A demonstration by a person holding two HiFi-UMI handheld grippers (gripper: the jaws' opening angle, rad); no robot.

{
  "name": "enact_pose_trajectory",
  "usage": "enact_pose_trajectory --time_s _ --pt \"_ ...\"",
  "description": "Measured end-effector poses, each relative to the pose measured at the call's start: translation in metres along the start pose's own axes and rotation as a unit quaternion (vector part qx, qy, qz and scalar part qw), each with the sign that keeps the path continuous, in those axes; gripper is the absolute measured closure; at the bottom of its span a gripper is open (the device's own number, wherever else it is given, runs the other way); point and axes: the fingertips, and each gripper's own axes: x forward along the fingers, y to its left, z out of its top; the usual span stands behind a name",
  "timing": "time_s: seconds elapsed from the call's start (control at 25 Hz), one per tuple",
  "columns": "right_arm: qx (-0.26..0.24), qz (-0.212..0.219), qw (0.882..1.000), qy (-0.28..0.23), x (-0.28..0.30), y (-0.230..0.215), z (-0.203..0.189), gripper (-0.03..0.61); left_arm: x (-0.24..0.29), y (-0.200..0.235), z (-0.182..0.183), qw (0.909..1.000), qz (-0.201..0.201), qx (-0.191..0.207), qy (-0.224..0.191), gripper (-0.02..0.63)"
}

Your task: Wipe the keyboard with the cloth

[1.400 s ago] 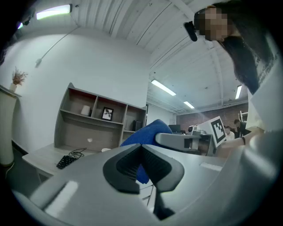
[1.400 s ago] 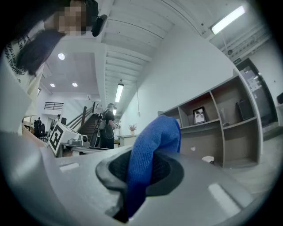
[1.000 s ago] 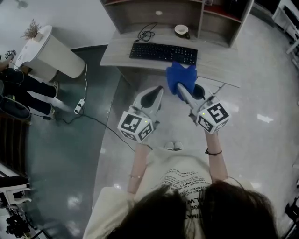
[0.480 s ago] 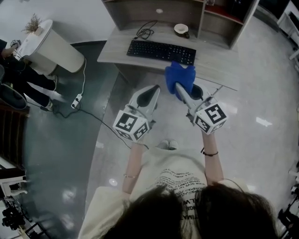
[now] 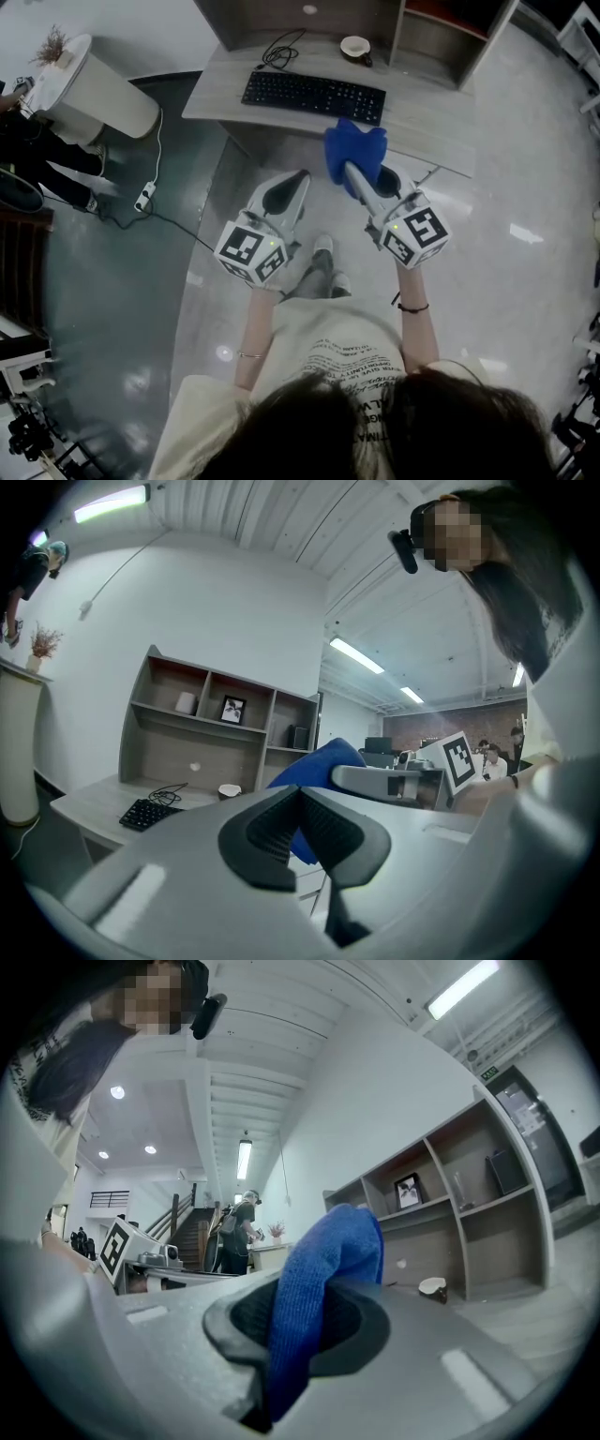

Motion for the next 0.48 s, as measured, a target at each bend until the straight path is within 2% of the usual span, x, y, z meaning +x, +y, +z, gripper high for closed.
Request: enact_pose_trajectory --time_s 0.48 --pt "-0.005 -0.025 1.0 0.01 0.034 -0.032 0.0 0.52 0.04 0.038 0.01 0.9993 -0.034 -0.006 -0.012 0.626"
